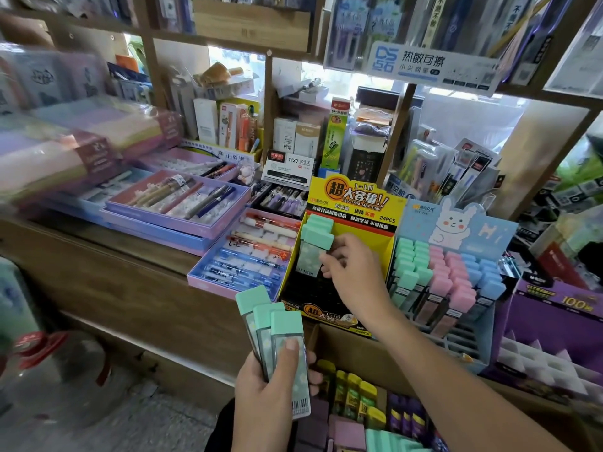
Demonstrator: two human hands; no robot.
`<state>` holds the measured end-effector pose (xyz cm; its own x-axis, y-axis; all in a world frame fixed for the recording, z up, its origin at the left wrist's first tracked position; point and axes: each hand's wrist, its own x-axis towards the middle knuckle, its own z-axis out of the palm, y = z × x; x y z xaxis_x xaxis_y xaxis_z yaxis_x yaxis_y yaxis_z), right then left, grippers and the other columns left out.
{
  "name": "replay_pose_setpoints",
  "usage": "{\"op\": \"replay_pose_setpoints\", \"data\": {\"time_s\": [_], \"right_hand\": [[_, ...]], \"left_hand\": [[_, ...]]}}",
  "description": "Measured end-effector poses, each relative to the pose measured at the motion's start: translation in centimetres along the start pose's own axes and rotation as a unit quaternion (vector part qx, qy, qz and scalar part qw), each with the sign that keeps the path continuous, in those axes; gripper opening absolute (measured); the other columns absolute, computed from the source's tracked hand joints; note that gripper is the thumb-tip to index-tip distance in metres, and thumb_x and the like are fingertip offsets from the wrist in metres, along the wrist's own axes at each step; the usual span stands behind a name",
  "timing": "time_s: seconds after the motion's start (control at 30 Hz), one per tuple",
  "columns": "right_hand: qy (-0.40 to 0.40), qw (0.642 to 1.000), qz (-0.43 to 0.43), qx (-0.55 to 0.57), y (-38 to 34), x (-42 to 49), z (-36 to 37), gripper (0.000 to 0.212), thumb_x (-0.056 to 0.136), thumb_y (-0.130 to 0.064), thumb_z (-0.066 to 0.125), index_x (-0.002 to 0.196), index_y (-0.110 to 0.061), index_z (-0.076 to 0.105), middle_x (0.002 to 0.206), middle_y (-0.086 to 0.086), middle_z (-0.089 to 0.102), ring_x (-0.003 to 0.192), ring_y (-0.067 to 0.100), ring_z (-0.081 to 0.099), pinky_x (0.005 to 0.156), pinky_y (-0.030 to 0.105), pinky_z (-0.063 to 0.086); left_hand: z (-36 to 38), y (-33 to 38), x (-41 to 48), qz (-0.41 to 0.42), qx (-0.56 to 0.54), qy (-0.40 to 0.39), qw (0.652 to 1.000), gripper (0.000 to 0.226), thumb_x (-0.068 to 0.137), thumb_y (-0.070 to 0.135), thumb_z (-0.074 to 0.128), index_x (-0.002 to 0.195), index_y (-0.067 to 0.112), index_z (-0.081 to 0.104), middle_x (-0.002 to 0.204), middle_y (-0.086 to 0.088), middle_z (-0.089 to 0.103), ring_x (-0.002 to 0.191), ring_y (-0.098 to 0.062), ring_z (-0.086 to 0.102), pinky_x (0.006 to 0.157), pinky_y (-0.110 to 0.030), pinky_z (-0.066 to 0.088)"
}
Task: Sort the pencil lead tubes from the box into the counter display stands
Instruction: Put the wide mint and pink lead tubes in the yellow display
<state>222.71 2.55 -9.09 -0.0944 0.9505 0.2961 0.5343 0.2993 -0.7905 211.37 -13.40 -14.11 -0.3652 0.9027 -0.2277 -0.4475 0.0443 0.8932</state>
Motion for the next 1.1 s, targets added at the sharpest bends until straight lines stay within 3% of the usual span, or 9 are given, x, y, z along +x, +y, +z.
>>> {"op": "replay_pose_setpoints", "data": {"time_s": [0.13, 0.33, 0.6, 0.8, 1.1], "right_hand": [[0.023, 1.0, 0.013, 0.012, 0.1, 0.2, 0.3, 0.021, 0.095, -0.019, 0.073, 0.08, -0.029, 0.062, 0.071, -0.005, 0.07, 0.066, 0.007, 0.071, 0.07, 0.04, 0.064], [0.032, 0.999, 0.029, -0.009, 0.1, 0.3, 1.1, 0.026, 0.095, -0.022, 0.074, 0.074, -0.03, 0.061, 0.067, -0.003, 0.07, 0.062, 0.012, 0.072, 0.07, 0.045, 0.064], [0.033, 0.998, 0.059, 0.012, -0.9, -1.1, 0.1, 0.011, 0.094, -0.022, 0.074, 0.088, -0.021, 0.066, 0.078, -0.001, 0.071, 0.073, 0.016, 0.071, 0.074, 0.042, 0.062], [-0.098, 0.988, 0.089, 0.084, -2.0, -6.5, -1.9, 0.013, 0.096, -0.029, 0.071, 0.084, -0.027, 0.075, 0.077, -0.009, 0.075, 0.061, 0.0, 0.065, 0.056, 0.014, 0.049], [-0.216, 0.932, 0.199, 0.213, -1.8, -10.7, -2.5, 0.009, 0.089, -0.025, 0.081, 0.086, -0.017, 0.08, 0.075, 0.004, 0.076, 0.061, 0.01, 0.068, 0.053, 0.015, 0.047]], "left_hand": [[-0.2, 0.0, 0.1, -0.005, 0.0, -0.005, 1.0, 0.016, 0.098, 0.019, 0.064, 0.104, 0.007, 0.071, 0.078, -0.02, 0.076, 0.055, -0.03, 0.071, 0.048, -0.031, 0.057], [-0.4, -0.4, 0.4, -0.003, 0.013, -0.02, 1.0, 0.017, 0.103, 0.013, 0.056, 0.105, 0.008, 0.072, 0.081, -0.021, 0.077, 0.057, -0.03, 0.071, 0.05, -0.034, 0.058], [-0.2, -0.4, 0.2, -0.007, -0.026, -0.009, 1.0, 0.015, 0.098, 0.016, 0.063, 0.104, 0.005, 0.072, 0.083, -0.024, 0.076, 0.067, -0.038, 0.076, 0.052, -0.033, 0.06], [-0.2, -0.2, 0.2, -0.007, -0.067, -0.004, 0.998, 0.033, 0.073, 0.035, 0.079, 0.1, 0.016, 0.079, 0.093, -0.025, 0.077, 0.084, -0.042, 0.077, 0.061, -0.034, 0.062], [-0.5, -0.6, 0.3, 0.036, -0.029, -0.001, 0.999, 0.038, 0.066, 0.047, 0.08, 0.1, 0.029, 0.081, 0.094, -0.014, 0.081, 0.082, -0.032, 0.079, 0.061, -0.033, 0.062]]}}
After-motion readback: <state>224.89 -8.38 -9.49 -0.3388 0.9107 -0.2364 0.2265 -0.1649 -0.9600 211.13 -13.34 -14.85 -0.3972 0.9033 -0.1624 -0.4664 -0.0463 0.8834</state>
